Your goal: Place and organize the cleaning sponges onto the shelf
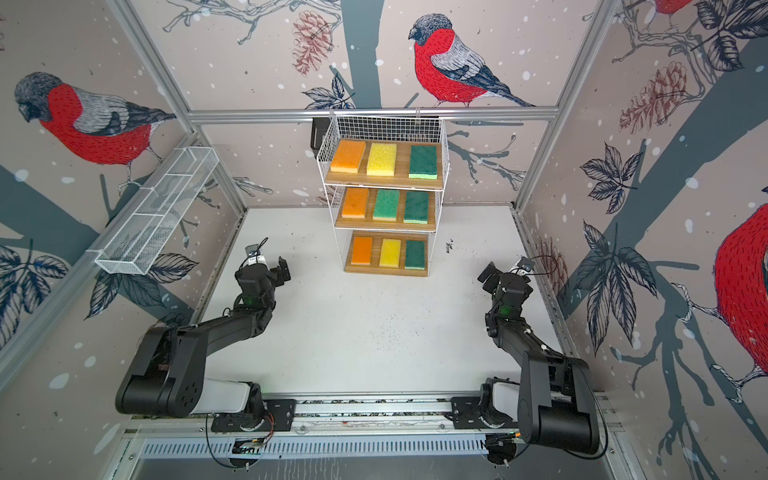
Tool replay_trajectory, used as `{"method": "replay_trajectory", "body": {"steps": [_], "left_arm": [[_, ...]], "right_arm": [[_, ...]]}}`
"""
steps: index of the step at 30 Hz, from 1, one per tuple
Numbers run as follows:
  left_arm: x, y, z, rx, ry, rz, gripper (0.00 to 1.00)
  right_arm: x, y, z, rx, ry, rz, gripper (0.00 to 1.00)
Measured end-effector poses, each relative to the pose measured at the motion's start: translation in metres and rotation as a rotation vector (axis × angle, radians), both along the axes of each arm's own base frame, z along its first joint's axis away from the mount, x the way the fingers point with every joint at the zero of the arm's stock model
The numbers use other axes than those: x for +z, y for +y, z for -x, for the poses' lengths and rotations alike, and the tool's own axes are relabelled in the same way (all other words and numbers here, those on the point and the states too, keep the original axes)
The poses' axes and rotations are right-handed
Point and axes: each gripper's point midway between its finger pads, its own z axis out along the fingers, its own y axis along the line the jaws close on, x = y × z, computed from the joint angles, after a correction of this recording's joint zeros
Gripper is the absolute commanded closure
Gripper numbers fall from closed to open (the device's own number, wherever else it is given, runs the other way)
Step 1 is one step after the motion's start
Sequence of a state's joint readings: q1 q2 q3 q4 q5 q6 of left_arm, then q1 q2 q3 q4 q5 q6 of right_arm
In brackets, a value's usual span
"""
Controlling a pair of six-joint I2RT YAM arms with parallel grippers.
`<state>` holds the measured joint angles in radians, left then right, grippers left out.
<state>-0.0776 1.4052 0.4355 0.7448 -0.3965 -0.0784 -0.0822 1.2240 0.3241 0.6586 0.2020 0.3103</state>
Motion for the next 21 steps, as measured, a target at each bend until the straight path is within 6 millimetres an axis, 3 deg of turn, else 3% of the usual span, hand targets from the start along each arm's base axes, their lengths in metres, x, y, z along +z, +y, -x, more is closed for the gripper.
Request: {"method": "replay_trajectory", "body": {"steps": [5, 10, 21], "left_arm": [[-0.005, -0.001, 0.003, -0.014, -0.018, -0.006, 0.01], [-0.008, -0.005, 0.005, -0.041, -0.037, -0.010, 0.01], [-0.010, -0.010, 0.010, -0.086, -0.072, -0.008, 0.02]], "right_arm": [[0.006, 0.008, 0.001, 0.035, -0.047, 0.049, 0.00], [-0.002, 0.018, 0.009, 0.078, -0.069, 0.101, 0.00], [0.005, 0.030, 0.005, 0.125, -0.139, 0.174, 0.00]]}}
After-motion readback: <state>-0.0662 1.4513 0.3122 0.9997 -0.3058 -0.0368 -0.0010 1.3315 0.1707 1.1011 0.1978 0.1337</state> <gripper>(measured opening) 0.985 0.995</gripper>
